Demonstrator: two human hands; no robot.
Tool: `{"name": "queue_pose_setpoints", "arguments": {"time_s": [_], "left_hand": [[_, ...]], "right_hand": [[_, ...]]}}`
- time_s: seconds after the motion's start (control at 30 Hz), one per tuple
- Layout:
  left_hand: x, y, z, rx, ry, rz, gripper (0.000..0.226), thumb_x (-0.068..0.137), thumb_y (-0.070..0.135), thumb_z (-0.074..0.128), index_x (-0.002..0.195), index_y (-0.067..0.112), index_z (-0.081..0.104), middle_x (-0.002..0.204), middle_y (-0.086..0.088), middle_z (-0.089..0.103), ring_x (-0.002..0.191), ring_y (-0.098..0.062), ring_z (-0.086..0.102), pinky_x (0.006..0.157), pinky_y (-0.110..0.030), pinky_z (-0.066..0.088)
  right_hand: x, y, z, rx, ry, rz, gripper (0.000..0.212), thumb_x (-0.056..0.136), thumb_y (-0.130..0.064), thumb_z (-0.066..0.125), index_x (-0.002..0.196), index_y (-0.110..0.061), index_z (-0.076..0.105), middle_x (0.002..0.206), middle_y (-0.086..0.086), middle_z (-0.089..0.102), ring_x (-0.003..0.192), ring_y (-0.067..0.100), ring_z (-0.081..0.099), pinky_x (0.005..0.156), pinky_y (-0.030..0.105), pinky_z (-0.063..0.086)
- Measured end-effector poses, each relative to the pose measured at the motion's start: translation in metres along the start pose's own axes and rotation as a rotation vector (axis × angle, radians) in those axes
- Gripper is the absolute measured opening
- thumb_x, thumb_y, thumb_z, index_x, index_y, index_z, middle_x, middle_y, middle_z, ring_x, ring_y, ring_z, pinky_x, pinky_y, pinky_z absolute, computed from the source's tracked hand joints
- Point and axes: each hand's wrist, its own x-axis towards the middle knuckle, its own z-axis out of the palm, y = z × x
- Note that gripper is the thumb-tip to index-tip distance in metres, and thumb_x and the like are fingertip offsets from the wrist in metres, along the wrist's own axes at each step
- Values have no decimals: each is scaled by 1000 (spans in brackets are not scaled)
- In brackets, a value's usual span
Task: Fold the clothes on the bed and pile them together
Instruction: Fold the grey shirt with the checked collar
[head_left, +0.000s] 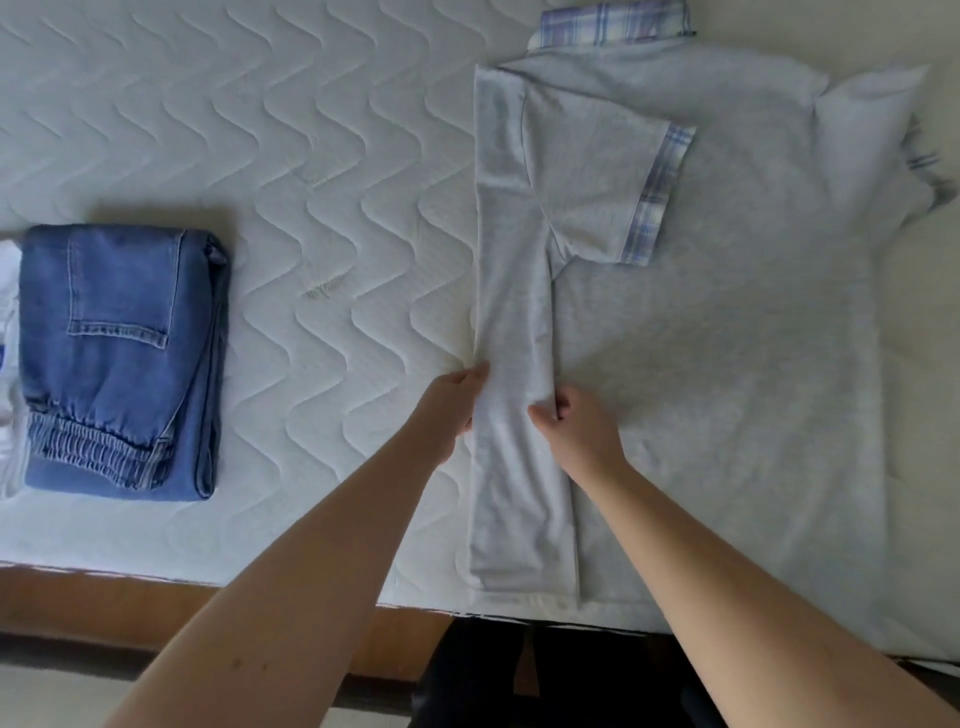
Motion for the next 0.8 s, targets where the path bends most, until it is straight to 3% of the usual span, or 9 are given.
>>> {"name": "queue_pose_setpoints", "arguments": {"time_s": [0.17,0.33,0.43,0.53,0.57,0.67,0.8], "left_hand": [[-39,-58,14,1,-33,-4,36,89,34,69,117,11,68,101,-1,75,99,-18,70,94,-38,55],[-81,-109,18,41,25,-67,32,94,37,61,117,16,70,87,10,75,83,-4,69,65,-16,51],[-105,-129,18,66,-9,-167,37,96,42,57,120,16,66,93,7,73,85,-10,67,69,-22,52],[-123,-138,15,-204,-80,-348,51,95,52,54,118,8,66,109,-11,73,100,-25,70,96,-40,53],[-126,-141,11,-301,-93,-366,56,96,54,51,120,6,64,115,-13,71,106,-27,68,100,-42,51],[-129,-144,-1,-404,-169,-365,69,98,63,31,128,7,59,124,-13,67,116,-26,64,102,-39,49],[-128,-141,-10,-416,-267,-382,74,91,73,31,124,14,60,120,-7,70,113,-20,66,98,-35,48]], "right_hand": [[-34,22,12,17,-76,100,18,88,-25,63,92,-8,70,82,6,69,78,24,65,60,28,42],[-89,55,30,236,-176,257,18,85,-22,71,100,-12,71,84,3,72,72,11,64,60,15,47],[-121,66,45,455,-263,384,27,86,-24,72,110,-12,68,96,2,73,93,16,68,81,28,52],[-140,63,53,807,-262,525,14,89,-19,67,100,-11,66,78,-5,74,78,10,72,64,21,54],[-144,62,54,905,-283,554,11,90,-17,64,99,-10,66,79,-3,75,78,12,73,65,22,56],[-148,62,54,1047,-364,607,18,93,-13,58,108,-5,64,98,8,75,93,22,72,84,34,56],[-152,63,50,1152,-517,641,30,95,-11,54,124,-1,56,114,16,70,105,28,68,87,40,56]]}}
